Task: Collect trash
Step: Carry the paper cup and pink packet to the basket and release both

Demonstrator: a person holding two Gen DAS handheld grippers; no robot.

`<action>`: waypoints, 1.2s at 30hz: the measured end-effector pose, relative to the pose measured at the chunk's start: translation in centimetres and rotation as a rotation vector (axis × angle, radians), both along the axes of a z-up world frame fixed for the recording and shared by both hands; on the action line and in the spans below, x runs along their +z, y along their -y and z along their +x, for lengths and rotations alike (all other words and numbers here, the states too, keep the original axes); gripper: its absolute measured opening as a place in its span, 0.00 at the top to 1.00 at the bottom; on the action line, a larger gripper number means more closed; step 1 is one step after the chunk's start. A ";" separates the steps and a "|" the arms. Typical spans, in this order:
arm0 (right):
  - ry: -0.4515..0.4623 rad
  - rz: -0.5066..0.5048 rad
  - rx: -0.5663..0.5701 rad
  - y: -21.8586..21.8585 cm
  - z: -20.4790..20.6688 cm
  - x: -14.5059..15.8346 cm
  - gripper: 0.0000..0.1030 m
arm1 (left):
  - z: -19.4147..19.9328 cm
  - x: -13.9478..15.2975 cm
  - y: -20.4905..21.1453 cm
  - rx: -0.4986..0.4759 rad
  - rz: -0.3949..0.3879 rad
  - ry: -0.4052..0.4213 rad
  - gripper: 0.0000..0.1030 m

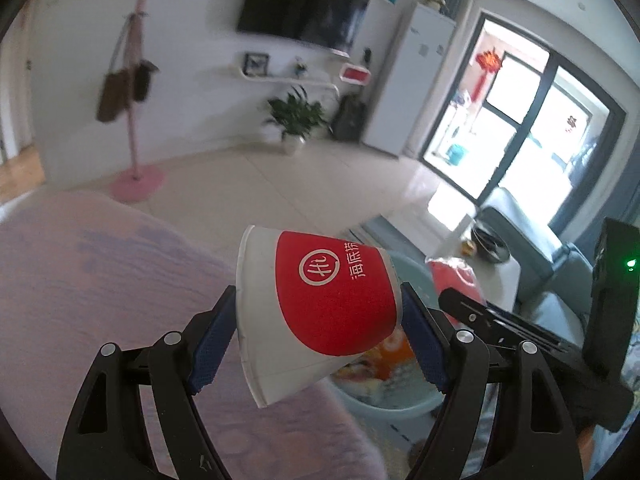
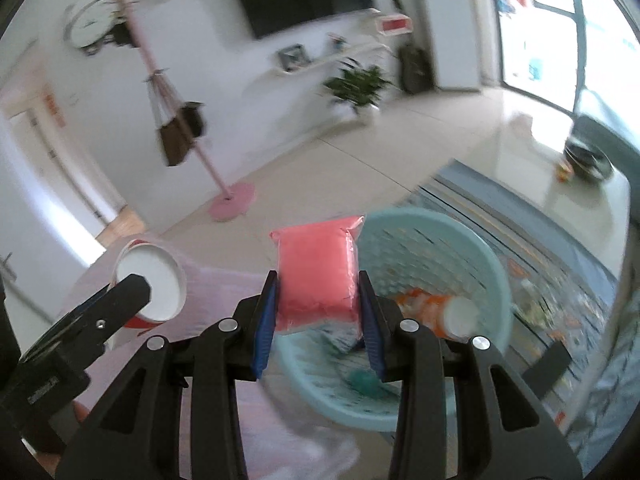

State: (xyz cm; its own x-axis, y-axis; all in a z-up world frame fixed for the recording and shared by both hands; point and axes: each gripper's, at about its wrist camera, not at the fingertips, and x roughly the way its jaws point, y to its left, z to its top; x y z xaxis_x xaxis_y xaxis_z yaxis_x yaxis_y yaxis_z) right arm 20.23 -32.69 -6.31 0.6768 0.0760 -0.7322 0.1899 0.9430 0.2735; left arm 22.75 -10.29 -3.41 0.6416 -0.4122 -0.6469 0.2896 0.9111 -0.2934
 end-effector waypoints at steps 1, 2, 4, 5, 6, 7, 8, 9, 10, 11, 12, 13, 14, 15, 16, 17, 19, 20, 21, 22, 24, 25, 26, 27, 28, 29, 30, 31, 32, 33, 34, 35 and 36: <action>-0.022 0.007 -0.025 0.9 0.0 -0.6 0.66 | 0.3 -0.4 0.9 -0.013 0.004 -0.012 0.26; -0.044 0.018 -0.049 1.9 0.0 -1.3 0.66 | 0.5 -0.6 1.4 -0.022 0.005 -0.018 0.26; -0.077 0.028 -0.080 3.3 0.1 -2.4 0.66 | 0.9 -1.1 2.3 -0.042 0.002 -0.033 0.26; -0.083 0.029 -0.088 3.8 0.0 -2.7 0.66 | 1.0 -1.4 2.8 -0.050 0.001 -0.041 0.26; -0.090 0.031 -0.095 4.1 0.0 -3.0 0.65 | 1.0 -1.7 2.7 -0.056 0.000 -0.045 0.26; -0.098 0.035 -0.099 4.5 0.0 -3.3 0.65 | 1.1 -2.0 3.1 -0.063 0.000 -0.051 0.26; -0.101 0.038 -0.100 4.8 -0.1 -3.5 0.65 | 1.3 -2.3 3.4 -0.067 0.003 -0.057 0.26; -0.102 0.038 -0.101 5.0 -0.1 -3.6 0.65 | 1.4 -2.5 3.6 -0.069 0.004 -0.059 0.25; -0.102 0.037 -0.101 5.1 0.1 -3.7 0.65 | 1.5 -2.7 3.9 -0.072 0.003 -0.061 0.25; -0.103 0.036 -0.101 4.9 0.0 -3.9 0.65 | 1.6 -2.9 4.0 -0.073 -0.001 -0.063 0.25; -0.107 0.033 -0.102 5.0 0.0 -4.0 0.63 | 1.6 -3.0 4.1 -0.070 0.001 -0.066 0.24; -0.115 0.030 -0.103 5.1 0.0 -4.2 0.62 | 1.5 -3.1 4.1 -0.066 0.005 -0.072 0.22; -0.116 0.031 -0.103 5.3 -0.1 -4.3 0.62 | 1.2 -3.3 4.0 -0.064 0.004 -0.077 0.20; -0.116 0.031 -0.108 5.5 -0.3 -4.3 0.57 | 0.9 -3.4 3.9 -0.062 0.000 -0.079 0.20; -0.116 0.031 -0.113 5.7 -0.4 -4.3 0.48 | 0.7 -3.5 3.6 -0.061 -0.004 -0.080 0.19; -0.114 0.029 -0.121 5.9 -0.6 -4.2 0.46 | 0.5 -3.4 3.5 -0.061 -0.005 -0.080 0.19; -0.106 0.019 -0.125 6.0 -1.0 -3.8 0.46 | 0.0 -3.2 3.1 -0.058 -0.006 -0.074 0.19; -0.102 0.019 -0.125 6.0 -1.1 -3.6 0.46 | -0.2 -3.0 2.9 -0.057 -0.010 -0.069 0.19; -0.096 0.020 -0.124 6.0 -1.3 -3.2 0.46 | -0.4 -2.7 2.9 -0.056 -0.013 -0.065 0.19; -0.086 0.020 -0.119 5.9 -1.6 -2.8 0.46 | -0.7 -2.5 2.6 -0.054 -0.017 -0.060 0.19; -0.068 0.012 -0.109 5.5 -1.9 -2.0 0.46 | -1.7 -1.7 1.9 -0.042 -0.024 -0.040 0.19; -0.054 0.002 -0.098 5.0 -2.1 -1.4 0.46 | -2.0 -1.3 1.6 -0.037 -0.025 -0.031 0.19; -0.042 -0.004 -0.088 4.6 -2.3 -0.9 0.46 | -2.4 -0.7 1.0 -0.027 -0.027 -0.014 0.19; -0.033 -0.008 -0.080 4.4 -2.4 -0.5 0.46 | -3.0 -0.3 0.6 -0.020 -0.027 -0.001 0.19; -0.022 -0.013 -0.071 4.1 -2.6 0.0 0.45 | -3.6 0.2 0.2 -0.014 -0.026 0.014 0.19; -0.007 -0.022 -0.060 3.5 -2.9 0.5 0.45 | -4.4 0.7 -0.2 -0.004 -0.021 0.035 0.19; 0.009 -0.033 -0.050 3.0 -3.2 1.0 0.44 | -5.1 1.2 -0.7 0.007 -0.014 0.056 0.19; 0.026 -0.045 -0.039 2.5 -3.4 1.5 0.42 | -5.8 1.7 -1.2 0.021 -0.007 0.077 0.17; 0.049 -0.062 -0.025 1.7 -3.9 2.1 0.40 | -6.6 2.2 -1.8 0.038 0.001 0.101 0.16; 0.070 -0.074 -0.014 1.2 -4.3 2.7 0.37 | -7.4 2.7 -2.4 0.059 0.008 0.122 0.15; 0.090 -0.085 -0.003 0.6 -4.7 3.2 0.36 | -8.2 3.1 -2.9 0.082 0.014 0.140 0.14; 0.115 -0.098 0.009 -0.3 -5.1 3.7 0.34 | -9.1 3.4 -3.7 0.110 0.021 0.160 0.13; 0.138 -0.108 0.019 -1.0 -5.6 4.2 0.32 | -9.8 3.7 -4.3 0.133 0.027 0.174 0.12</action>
State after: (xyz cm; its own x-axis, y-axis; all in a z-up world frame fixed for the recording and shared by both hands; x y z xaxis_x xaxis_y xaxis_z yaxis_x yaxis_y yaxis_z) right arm 14.66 -31.64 -2.10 0.7707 0.0157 -0.6370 0.1398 0.9712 0.1931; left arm 12.94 -6.00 0.29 0.7924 -0.3002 -0.5310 0.2104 0.9516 -0.2241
